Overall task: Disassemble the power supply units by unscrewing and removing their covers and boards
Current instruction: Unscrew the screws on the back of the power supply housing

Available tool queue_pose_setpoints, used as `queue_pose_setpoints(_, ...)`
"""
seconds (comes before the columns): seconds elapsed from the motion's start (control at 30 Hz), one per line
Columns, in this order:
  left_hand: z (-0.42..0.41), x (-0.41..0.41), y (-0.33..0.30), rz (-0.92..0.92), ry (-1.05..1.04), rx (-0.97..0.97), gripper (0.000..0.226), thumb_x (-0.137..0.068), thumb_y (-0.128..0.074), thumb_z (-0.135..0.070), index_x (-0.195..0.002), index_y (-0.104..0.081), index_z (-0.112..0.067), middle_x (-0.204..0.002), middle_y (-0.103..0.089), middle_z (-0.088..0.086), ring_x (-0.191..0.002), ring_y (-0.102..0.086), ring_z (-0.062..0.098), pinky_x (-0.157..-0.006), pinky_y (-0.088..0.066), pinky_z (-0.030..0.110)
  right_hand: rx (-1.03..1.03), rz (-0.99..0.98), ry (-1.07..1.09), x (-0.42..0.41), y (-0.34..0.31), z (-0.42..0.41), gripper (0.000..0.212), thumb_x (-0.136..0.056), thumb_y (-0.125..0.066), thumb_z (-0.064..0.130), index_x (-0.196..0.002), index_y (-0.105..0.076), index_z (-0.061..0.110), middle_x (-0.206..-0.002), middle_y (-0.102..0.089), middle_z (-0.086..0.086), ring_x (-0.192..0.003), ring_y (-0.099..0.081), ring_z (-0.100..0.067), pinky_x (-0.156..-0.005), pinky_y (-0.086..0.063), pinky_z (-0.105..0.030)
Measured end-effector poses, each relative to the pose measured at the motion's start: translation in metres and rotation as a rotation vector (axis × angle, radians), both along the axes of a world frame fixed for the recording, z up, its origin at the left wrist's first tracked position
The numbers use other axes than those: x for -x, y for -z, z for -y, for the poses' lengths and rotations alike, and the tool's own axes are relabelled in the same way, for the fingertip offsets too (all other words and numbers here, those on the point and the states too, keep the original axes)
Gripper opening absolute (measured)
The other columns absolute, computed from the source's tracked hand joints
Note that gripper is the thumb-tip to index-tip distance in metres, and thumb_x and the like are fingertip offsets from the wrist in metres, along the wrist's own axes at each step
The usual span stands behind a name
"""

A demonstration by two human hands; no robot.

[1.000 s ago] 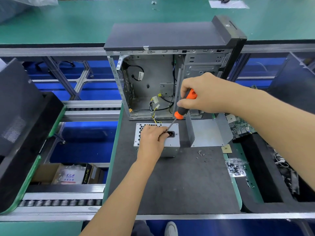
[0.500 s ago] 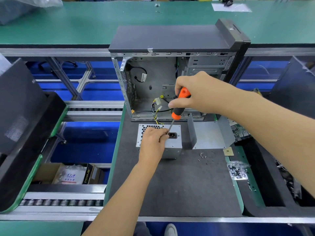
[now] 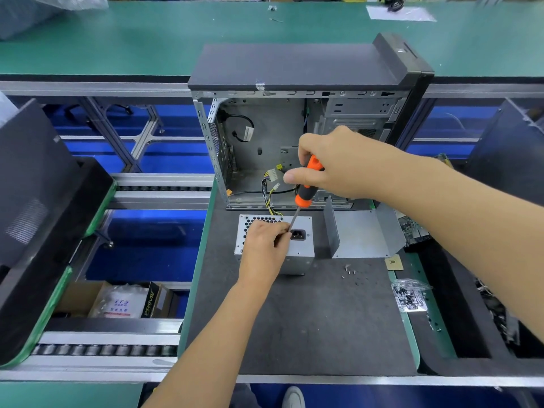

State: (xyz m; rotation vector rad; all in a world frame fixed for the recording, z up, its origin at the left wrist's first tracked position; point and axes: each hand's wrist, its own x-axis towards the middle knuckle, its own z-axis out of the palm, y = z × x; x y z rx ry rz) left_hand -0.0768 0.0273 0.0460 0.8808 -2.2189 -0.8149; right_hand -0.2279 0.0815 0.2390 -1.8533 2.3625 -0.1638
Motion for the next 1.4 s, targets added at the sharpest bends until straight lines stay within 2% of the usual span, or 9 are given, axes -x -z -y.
queue_pose_setpoints(0.2, -0.001, -0.001, 0.0, 0.002, 0.0, -0.011, 0.014, -0.089, -0.071, -0.004, -0.102, -0.077, -0.003, -0.086, -0.07, 0.005, -0.092, -0.052, 0.021, -0.079, -0.039, 0.017, -0.003, -0.433, -0.088, -0.015, -0.009, 0.006, 0.059, -0.091, -0.02, 0.075, -0.09, -0.038, 0.02, -0.066, -0.028, 0.0, -0.061, -0.034, -0.025, -0.055, -0.026, -0.033)
queue_pose_setpoints(0.33, 0.0, -0.002, 0.0, 0.001, -0.005, -0.044, 0.015, -0.089, -0.071, -0.003, -0.103, -0.076, -0.003, -0.09, -0.07, 0.005, -0.097, -0.055, 0.02, -0.082, -0.044, 0.02, -0.043, -0.576, -0.128, -0.02, -0.01, 0.017, 0.055, -0.096, -0.028, 0.069, -0.095, -0.044, 0.016, -0.066, -0.028, -0.002, -0.062, -0.036, -0.026, -0.047, -0.016, -0.029)
queue_pose_setpoints(0.43, 0.001, -0.003, 0.0, 0.001, 0.007, -0.069, 0.019, -0.09, -0.069, -0.001, -0.107, -0.075, -0.004, -0.093, -0.069, 0.005, -0.101, -0.056, 0.019, -0.085, -0.046, 0.021, -0.097, -0.524, -0.134, -0.02, -0.011, 0.023, 0.05, -0.096, -0.04, 0.061, -0.108, -0.048, 0.013, -0.068, -0.026, -0.003, -0.068, -0.04, -0.028, -0.049, -0.023, -0.03)
queue_pose_setpoints(0.57, 0.002, -0.005, -0.001, 0.011, 0.006, -0.084, 0.024, -0.092, -0.067, -0.002, -0.114, -0.074, -0.007, -0.094, -0.063, 0.0, -0.103, -0.056, 0.018, -0.083, -0.04, 0.007, -0.137, -0.428, -0.128, -0.019, -0.012, 0.025, 0.038, -0.094, -0.051, 0.051, -0.108, -0.045, 0.015, -0.07, -0.029, -0.002, -0.055, -0.033, -0.019, -0.051, -0.03, -0.032)
queue_pose_setpoints(0.7, 0.002, -0.004, 0.0, 0.008, -0.004, -0.094, 0.024, -0.091, -0.067, 0.0, -0.113, -0.075, -0.006, -0.091, -0.063, 0.0, -0.101, -0.058, 0.022, -0.081, -0.039, 0.004, -0.174, -0.373, -0.146, -0.016, -0.011, 0.026, 0.036, -0.093, -0.055, 0.044, -0.105, -0.039, 0.014, -0.081, -0.046, -0.007, -0.071, -0.051, -0.031, -0.062, -0.047, -0.038)
queue_pose_setpoints(0.9, 0.0, -0.003, 0.0, -0.023, -0.011, -0.09, 0.022, -0.091, -0.068, -0.002, -0.111, -0.076, -0.008, -0.087, -0.05, -0.026, -0.099, -0.06, 0.02, -0.082, -0.04, 0.002, -0.078, -0.479, -0.117, -0.023, -0.015, 0.019, 0.058, -0.092, -0.032, 0.072, -0.094, -0.035, 0.014, -0.068, -0.028, -0.002, -0.054, -0.022, -0.018, -0.047, -0.016, -0.031)
queue_pose_setpoints(1.03, 0.003, -0.004, 0.0, -0.007, 0.009, -0.13, 0.028, -0.091, -0.068, -0.002, -0.118, -0.073, -0.01, -0.094, -0.064, -0.003, -0.104, -0.061, 0.017, -0.083, -0.04, 0.001, -0.053, -0.627, -0.124, -0.033, -0.015, 0.021, 0.062, -0.098, -0.015, 0.066, -0.091, -0.046, 0.013, -0.065, -0.031, -0.002, -0.053, -0.032, -0.022, -0.049, -0.024, -0.031)
queue_pose_setpoints(1.3, 0.006, -0.008, -0.005, 0.011, 0.038, -0.119, 0.033, -0.089, -0.07, -0.006, -0.121, -0.07, -0.012, -0.096, -0.061, -0.017, -0.108, -0.054, 0.011, -0.094, -0.038, 0.008, 0.004, -0.565, -0.316, -0.04, -0.01, 0.024, 0.04, -0.099, -0.044, 0.05, -0.096, -0.02, 0.017, -0.064, -0.033, -0.001, -0.049, -0.029, -0.02, -0.044, -0.021, -0.028)
queue_pose_setpoints(1.4, 0.005, -0.009, -0.005, 0.014, 0.038, -0.112, 0.036, -0.089, -0.07, -0.006, -0.125, -0.069, -0.011, -0.094, -0.061, -0.019, -0.106, -0.053, 0.011, -0.093, -0.034, 0.004, -0.04, -0.365, -0.346, -0.034, -0.009, 0.028, 0.033, -0.094, -0.057, 0.04, -0.098, -0.032, 0.018, -0.09, -0.048, 0.0, -0.075, -0.049, -0.026, -0.061, -0.035, -0.033)
